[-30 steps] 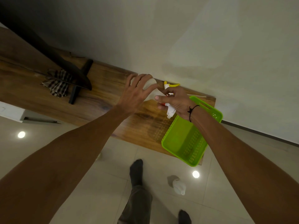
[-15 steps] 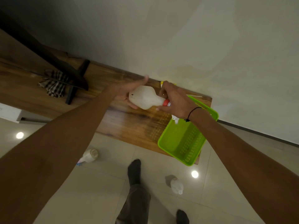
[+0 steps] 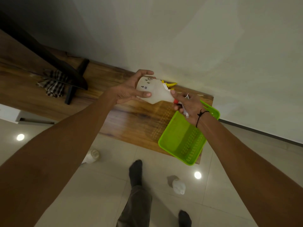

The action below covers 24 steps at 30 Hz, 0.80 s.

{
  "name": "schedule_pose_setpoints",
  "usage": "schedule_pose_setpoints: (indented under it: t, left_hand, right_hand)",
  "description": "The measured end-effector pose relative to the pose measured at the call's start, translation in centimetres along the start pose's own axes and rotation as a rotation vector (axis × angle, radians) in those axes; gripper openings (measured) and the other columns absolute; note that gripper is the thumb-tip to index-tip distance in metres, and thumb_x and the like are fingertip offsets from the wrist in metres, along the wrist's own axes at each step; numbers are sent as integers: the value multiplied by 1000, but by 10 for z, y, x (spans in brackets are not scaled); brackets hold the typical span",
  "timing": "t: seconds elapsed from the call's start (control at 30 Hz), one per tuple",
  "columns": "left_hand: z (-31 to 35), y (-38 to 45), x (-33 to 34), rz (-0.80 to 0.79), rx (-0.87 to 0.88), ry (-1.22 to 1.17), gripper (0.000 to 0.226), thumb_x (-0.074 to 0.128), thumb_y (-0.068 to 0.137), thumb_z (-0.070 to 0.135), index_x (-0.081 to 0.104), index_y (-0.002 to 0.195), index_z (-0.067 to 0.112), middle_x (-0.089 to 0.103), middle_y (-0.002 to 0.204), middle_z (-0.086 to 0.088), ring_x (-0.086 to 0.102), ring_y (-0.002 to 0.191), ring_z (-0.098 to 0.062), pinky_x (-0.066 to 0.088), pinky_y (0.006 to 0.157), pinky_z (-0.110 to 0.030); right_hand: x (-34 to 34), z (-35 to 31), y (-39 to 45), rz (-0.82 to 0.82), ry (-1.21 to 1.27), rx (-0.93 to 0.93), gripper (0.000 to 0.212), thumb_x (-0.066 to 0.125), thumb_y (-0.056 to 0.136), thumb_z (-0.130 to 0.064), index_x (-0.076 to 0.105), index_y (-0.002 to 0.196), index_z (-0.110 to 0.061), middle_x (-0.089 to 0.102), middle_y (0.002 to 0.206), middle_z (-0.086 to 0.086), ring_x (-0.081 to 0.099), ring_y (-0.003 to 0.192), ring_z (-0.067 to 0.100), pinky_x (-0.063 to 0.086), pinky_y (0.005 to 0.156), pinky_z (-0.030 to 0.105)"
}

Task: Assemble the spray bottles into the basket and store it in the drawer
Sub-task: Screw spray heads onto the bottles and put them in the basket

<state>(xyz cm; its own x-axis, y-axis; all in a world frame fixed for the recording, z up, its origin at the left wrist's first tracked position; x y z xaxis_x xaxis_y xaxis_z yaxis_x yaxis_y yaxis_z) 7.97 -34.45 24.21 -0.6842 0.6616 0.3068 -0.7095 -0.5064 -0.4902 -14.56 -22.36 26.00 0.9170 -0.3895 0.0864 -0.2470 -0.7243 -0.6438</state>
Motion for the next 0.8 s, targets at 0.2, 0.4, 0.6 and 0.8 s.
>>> schedule_pose_setpoints:
  t: [0.2,0.4,0.6,0.8]
  left_hand:
    - [-2,0,6,31,-383,-43,95,52,75,93,68,136,21,72,133,-18,76,112,-38,64,85,-55]
    - [-19,-6,-5,93,-226,-116,70,94,71,46,66,130,20,75,129,-12,76,112,-29,67,79,-43]
    - [-18,-12,0,-9,-60,-119,54,86,85,15,60,131,26,64,139,-3,68,125,-38,65,81,-55]
    - [-25,-13,4,-58,-11,56,73,98,68,13,57,128,25,63,133,3,63,127,-27,64,85,-49]
  right_hand:
    - [2,-13,-5,-65,-231,-232,31,85,85,-23,58,85,-8,63,56,12,49,34,11,30,34,16]
    - [0,-11,-6,-69,-209,-141,35,87,81,-34,56,79,-17,67,55,6,48,33,11,29,35,16]
    - [-5,-2,-10,-79,-157,-51,36,82,87,-33,55,71,-15,65,55,9,43,29,8,26,32,14]
    - [-14,-1,-15,-159,-271,-1,40,80,88,-39,62,61,-15,62,50,4,42,29,6,28,31,14]
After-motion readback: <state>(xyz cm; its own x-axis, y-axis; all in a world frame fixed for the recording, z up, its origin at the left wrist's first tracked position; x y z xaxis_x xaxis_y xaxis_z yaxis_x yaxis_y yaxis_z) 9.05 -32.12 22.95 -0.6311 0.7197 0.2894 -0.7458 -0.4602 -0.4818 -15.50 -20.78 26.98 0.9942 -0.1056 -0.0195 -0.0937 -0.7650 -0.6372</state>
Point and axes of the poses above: each hand's wrist, its own y-axis towards the middle knuckle, its own x-axis out of the palm, z = x × y, the point moved 3 cm from there along y, towards the middle knuckle
